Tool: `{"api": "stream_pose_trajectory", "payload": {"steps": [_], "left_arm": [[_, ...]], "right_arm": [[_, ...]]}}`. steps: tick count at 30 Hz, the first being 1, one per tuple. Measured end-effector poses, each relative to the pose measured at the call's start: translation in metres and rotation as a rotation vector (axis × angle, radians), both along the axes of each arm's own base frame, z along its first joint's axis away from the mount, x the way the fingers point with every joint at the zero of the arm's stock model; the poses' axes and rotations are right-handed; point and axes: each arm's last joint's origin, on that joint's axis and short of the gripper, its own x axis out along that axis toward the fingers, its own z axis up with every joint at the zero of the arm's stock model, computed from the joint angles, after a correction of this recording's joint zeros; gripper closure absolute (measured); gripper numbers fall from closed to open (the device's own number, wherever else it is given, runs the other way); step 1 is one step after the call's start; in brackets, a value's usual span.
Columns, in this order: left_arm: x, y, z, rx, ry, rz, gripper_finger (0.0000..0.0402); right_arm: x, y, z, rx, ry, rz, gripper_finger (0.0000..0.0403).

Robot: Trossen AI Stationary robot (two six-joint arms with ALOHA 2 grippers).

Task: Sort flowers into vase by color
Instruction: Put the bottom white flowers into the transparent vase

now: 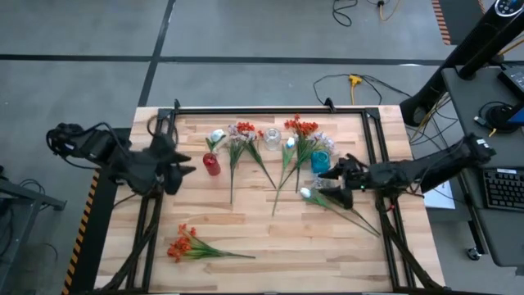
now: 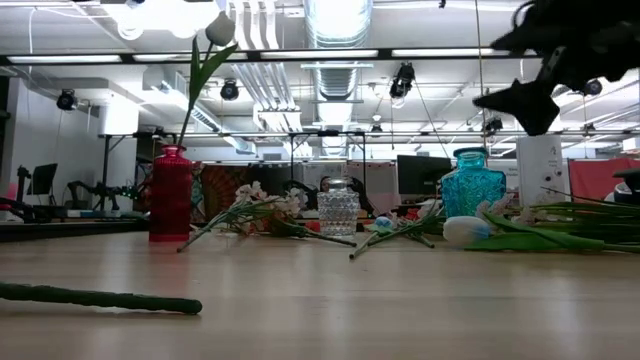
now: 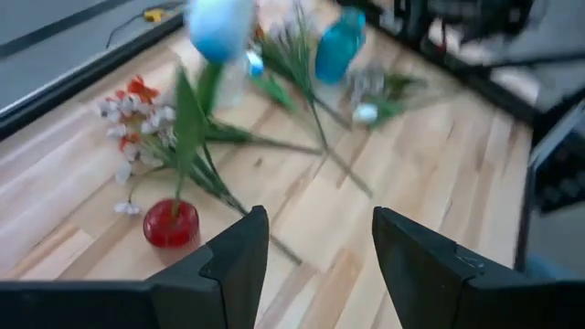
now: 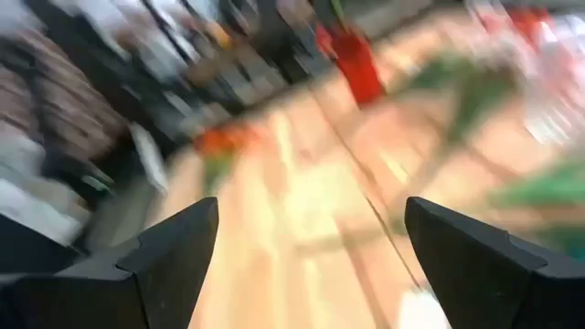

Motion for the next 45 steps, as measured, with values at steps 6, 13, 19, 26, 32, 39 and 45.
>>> {"api": "stream_pose_trajectory", "payload": {"steps": [6, 13, 19, 26, 32, 39, 45], "left_arm": [[0.006, -0.024, -0.015, 0.021, 0.129, -0.073, 0.0222], [0.001, -0.052, -0.025, -0.074, 0.19, -0.062, 0.0222], [0.009, -0.08, -0.039, -0.019, 0.206, -0.063, 0.0222], [0.034, -0.107, -0.062, 0.074, 0.256, -0.057, 0.0222], [0.053, -0.135, -0.082, 0.127, 0.262, -0.147, 0.0222], [0.065, -0.162, -0.089, 0.16, 0.179, -0.302, 0.0222], [0.066, -0.168, -0.095, 0.216, 0.158, -0.284, 0.0222]], "right_arm": [[0.01, -0.001, 0.023, -0.016, 0.386, -0.174, 0.006], [0.022, 0.005, 0.053, 0.071, 0.632, -0.166, 0.006], [0.027, 0.012, 0.071, 0.176, 0.851, -0.108, 0.006], [0.023, 0.013, 0.073, 0.141, 1.15, -0.156, 0.006], [0.015, 0.018, 0.049, 0.124, 1.273, -0.065, 0.006], [0.01, 0.022, 0.019, 0.14, 1.288, -0.094, 0.006], [0.014, 0.027, -0.004, 0.137, 1.238, -0.1, 0.006]]}}
